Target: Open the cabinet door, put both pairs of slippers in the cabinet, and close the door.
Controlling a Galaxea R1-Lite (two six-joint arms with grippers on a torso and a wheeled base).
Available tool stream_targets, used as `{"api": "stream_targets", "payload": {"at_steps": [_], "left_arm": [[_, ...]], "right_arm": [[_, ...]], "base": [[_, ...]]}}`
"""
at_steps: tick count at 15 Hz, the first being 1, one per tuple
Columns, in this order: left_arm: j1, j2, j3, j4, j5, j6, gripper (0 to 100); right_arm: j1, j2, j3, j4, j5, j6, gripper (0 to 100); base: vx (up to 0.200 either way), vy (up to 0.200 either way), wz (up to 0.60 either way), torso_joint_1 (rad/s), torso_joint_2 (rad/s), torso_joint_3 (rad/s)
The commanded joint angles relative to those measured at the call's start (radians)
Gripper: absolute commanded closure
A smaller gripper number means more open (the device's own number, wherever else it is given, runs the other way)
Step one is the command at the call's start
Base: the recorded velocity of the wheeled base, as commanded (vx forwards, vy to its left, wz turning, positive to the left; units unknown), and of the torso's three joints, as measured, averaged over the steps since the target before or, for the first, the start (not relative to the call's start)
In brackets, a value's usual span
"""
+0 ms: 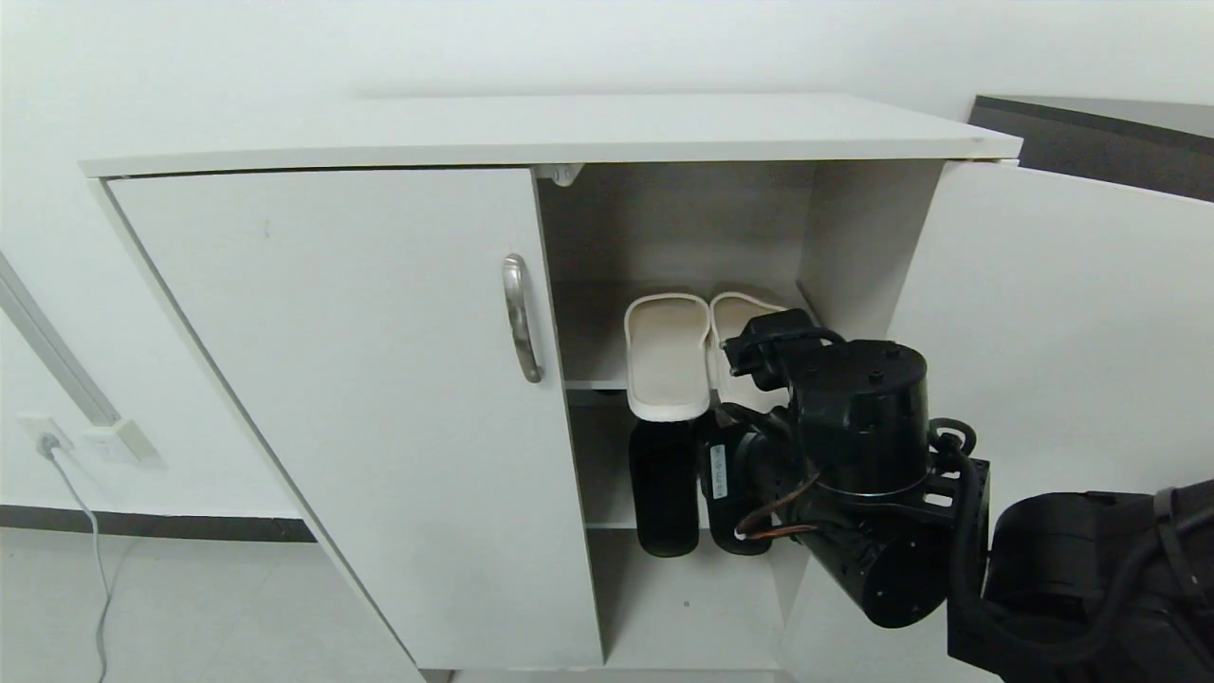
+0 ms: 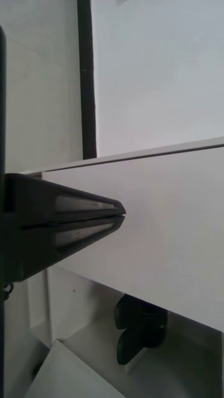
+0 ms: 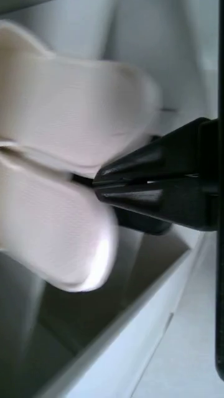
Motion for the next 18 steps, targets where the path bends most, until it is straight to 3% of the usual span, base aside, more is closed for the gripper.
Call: {"api": "stream_targets", "payload": {"at_steps": [1, 11, 18], "left_arm": [[0.000, 0.000, 0.000, 0.000, 0.000, -0.001, 100], [0.000, 0.000, 0.000, 0.000, 0.000, -0.004, 100], [0.000, 0.000, 0.000, 0.000, 0.002, -0.006, 100]], "right_arm": [[0.001, 0.002, 0.013, -0.004, 0.001, -0.001, 100], [-0.001, 0.008, 0.059, -0.080, 0.015, -0.043, 100], [0.001, 0.022, 0.065, -0.082, 0.015, -0.043, 100]], "base": [[-0.200, 0.000, 0.00, -0.002, 0.00, 0.002], [-0.200, 0.000, 0.00, 0.001, 0.00, 0.005], [0.000, 0.000, 0.00, 0.000, 0.00, 0.000]]}}
